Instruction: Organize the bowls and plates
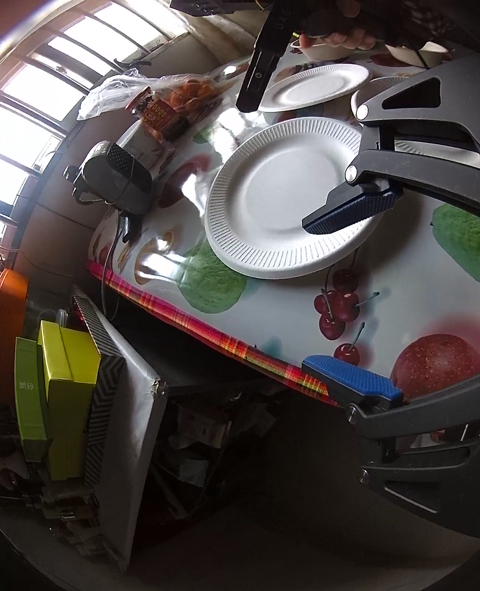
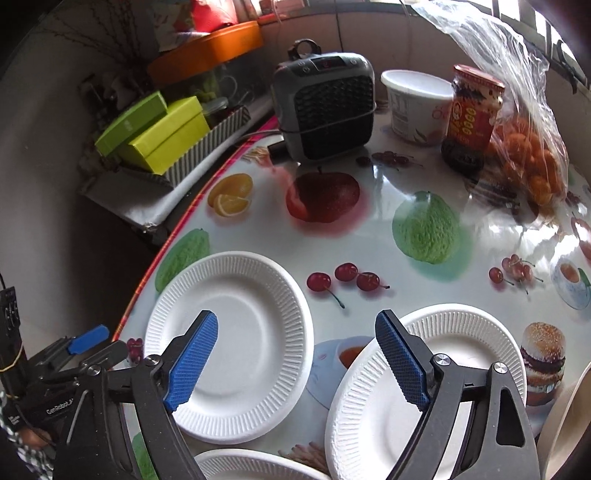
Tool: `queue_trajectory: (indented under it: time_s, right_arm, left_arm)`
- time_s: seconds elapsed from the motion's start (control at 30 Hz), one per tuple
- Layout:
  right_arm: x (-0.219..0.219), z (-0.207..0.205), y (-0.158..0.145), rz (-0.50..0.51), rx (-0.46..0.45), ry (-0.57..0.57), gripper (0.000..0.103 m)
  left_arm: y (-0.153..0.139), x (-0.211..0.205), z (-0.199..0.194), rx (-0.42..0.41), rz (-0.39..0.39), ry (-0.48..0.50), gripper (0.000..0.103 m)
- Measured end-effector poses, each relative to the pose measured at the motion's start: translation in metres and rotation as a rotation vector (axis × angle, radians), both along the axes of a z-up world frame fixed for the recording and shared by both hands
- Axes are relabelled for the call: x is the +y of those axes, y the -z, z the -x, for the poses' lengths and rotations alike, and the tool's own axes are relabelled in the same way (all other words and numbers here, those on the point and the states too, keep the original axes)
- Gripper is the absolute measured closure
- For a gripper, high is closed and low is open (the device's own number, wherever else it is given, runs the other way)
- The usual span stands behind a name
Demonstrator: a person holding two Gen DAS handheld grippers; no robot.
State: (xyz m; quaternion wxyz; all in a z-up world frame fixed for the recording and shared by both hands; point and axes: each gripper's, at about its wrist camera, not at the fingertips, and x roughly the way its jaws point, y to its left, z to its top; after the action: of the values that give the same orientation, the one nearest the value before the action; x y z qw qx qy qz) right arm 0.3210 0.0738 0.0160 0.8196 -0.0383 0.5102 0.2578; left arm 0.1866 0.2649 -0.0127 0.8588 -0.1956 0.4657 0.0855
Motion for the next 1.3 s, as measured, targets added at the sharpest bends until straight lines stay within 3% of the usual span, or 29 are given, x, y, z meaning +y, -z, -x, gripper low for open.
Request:
queue_trajectory:
  time_s: [0.2, 0.37, 0.47, 0.73, 0.8, 1.3]
  right_arm:
    - [-0.003, -0.01, 0.02, 0.014, 0.056, 0.011, 0.026]
    - [-0.002, -0.012, 0.029, 0.001, 0.091, -0.01, 0.037]
    - [0.0, -0.013, 0.032, -0.007, 0.107, -0.018, 0.042]
    - [0.001, -0.013, 0.038, -0.01, 0.125, -0.031, 0.062]
    - [0.001, -0.013, 0.038, -0.009, 0.127, -0.032, 0.068]
    - [0.007, -0.01, 0.037, -0.005, 0.125, -0.06, 0.082]
  left_arm:
    - [0.009, -0.003, -0.011, 0.023, 0.033, 0.008, 0.043]
    - [0.015, -0.004, -0.017, 0.041, 0.059, 0.009, 0.057]
    - [0.015, -0.005, -0.018, 0.036, 0.062, 0.004, 0.059]
    - [0.017, -0.003, -0.021, 0.041, 0.091, 0.002, 0.075]
    - [0.017, -0.003, -0.022, 0.039, 0.095, 0.002, 0.076]
    - [0.017, -0.007, -0.027, 0.037, 0.103, -0.007, 0.086]
